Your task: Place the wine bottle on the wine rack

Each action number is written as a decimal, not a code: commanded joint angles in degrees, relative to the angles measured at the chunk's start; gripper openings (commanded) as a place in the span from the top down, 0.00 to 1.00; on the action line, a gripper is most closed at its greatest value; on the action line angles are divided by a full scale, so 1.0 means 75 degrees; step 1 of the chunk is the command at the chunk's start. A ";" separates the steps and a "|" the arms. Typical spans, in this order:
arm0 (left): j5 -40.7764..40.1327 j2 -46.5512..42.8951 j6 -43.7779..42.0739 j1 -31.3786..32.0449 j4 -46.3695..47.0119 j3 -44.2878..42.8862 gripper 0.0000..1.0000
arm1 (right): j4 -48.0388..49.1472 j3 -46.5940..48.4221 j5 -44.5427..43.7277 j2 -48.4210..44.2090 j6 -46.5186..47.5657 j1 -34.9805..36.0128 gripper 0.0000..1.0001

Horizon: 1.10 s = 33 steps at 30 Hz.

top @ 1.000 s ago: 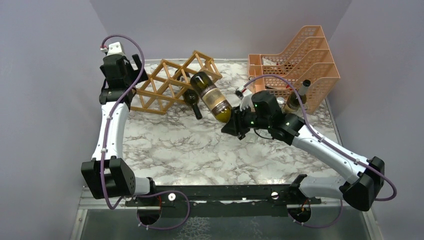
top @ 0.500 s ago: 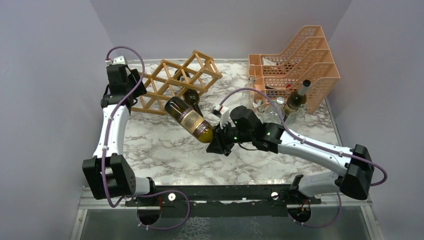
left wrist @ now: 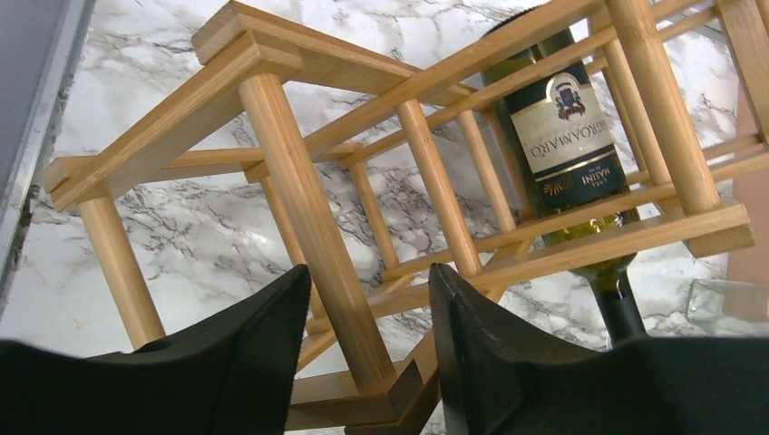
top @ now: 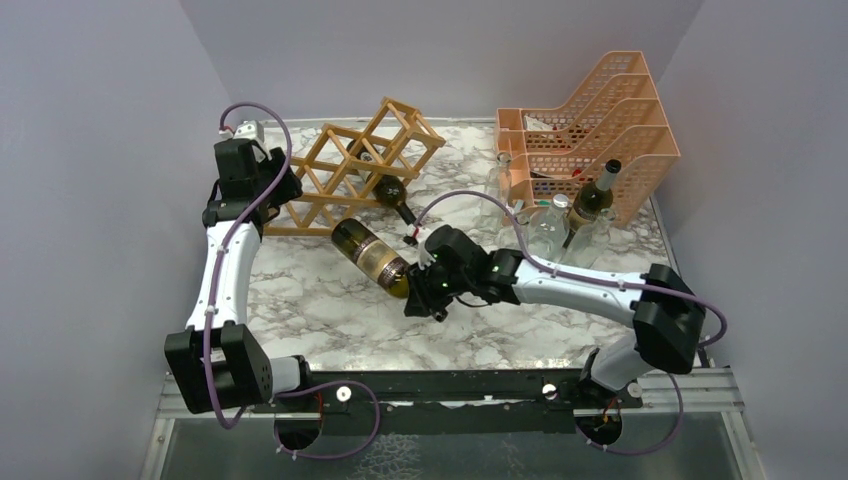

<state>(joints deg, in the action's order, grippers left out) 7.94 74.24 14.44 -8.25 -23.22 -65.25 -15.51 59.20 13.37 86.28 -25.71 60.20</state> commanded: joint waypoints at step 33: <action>-0.0656 -0.1839 -0.0478 0.0605 -0.1925 -0.1373 0.25 | 0.1663 0.3872 -0.1987 0.3930 -0.1407 0.0089 0.99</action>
<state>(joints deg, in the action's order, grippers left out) 3.31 62.39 11.88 -4.82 -34.85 -72.44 -12.43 82.56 3.27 114.63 -35.20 60.45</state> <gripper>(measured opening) 0.748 0.364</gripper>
